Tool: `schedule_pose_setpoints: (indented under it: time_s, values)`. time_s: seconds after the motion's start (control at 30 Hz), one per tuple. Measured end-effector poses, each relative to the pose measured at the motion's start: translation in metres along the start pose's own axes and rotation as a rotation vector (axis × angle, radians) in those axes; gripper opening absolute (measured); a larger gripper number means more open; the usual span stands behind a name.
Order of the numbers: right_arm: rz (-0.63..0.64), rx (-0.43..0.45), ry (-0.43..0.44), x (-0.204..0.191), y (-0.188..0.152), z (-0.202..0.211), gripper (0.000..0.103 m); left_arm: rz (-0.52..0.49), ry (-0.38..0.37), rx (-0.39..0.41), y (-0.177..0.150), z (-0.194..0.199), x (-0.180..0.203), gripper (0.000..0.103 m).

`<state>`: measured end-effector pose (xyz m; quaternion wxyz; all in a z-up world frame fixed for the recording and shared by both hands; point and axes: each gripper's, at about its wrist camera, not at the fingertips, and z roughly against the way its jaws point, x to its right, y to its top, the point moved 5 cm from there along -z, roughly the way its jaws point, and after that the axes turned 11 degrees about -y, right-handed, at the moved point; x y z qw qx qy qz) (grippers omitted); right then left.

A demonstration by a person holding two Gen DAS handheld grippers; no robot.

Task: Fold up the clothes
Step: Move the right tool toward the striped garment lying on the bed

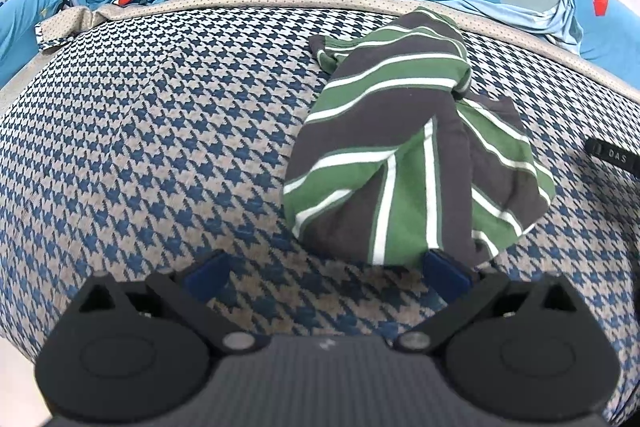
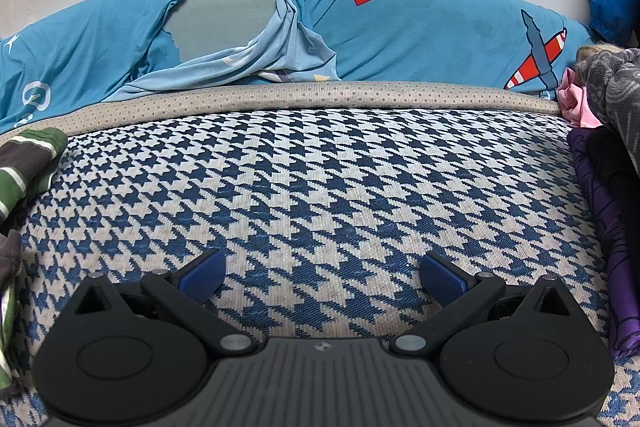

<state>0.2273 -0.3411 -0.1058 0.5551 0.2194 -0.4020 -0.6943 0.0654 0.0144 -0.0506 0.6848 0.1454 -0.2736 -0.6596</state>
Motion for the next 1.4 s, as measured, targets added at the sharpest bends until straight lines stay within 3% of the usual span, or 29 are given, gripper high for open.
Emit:
schedule_pose_setpoints:
  time_s: [0.93,1.4]
  values:
    - [-0.003,-0.003,0.0,-0.001,0.0,0.001,0.103,0.007,0.02,0.003,0.015,-0.019,0.01,0.103]
    - [0.057,-0.14,0.005,-0.004,-0.009,0.025,0.103,-0.025,0.044,0.015,0.016,-0.022,0.014,0.103]
